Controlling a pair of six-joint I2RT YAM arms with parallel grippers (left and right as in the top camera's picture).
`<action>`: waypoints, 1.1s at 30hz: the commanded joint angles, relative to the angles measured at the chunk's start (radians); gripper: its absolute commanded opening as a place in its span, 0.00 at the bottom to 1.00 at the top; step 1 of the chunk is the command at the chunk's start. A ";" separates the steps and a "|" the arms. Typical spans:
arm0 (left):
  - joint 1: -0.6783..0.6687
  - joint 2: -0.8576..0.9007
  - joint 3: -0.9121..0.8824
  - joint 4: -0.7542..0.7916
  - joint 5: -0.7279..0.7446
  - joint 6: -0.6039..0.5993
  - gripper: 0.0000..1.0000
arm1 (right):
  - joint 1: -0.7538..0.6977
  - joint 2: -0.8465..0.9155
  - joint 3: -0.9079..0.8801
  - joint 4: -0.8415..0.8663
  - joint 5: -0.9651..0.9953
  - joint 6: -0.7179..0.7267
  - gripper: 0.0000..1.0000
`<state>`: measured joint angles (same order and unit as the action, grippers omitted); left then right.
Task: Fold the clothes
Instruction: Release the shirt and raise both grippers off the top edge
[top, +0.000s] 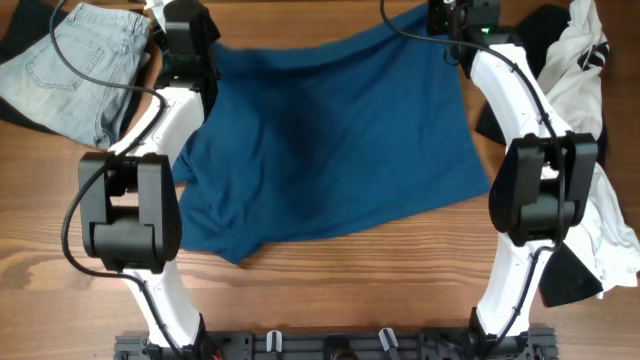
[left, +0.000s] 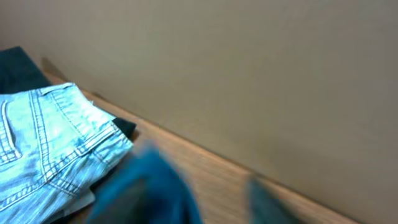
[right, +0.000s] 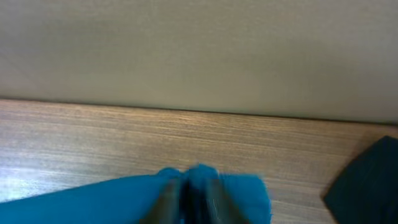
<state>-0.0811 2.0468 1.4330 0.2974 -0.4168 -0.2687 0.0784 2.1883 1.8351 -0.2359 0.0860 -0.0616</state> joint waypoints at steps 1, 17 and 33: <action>0.008 0.043 0.014 0.023 0.002 -0.005 1.00 | -0.004 0.028 0.015 0.011 0.003 -0.018 0.92; -0.027 0.081 0.014 0.088 0.047 -0.029 1.00 | -0.003 0.037 0.015 0.005 0.017 -0.014 1.00; -0.097 0.069 0.014 -0.116 0.046 -0.028 1.00 | -0.001 0.045 0.015 -0.280 -0.042 0.090 1.00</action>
<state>-0.1806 2.1208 1.4357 0.2020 -0.3706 -0.2844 0.0784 2.2089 1.8351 -0.5018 0.0662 -0.0170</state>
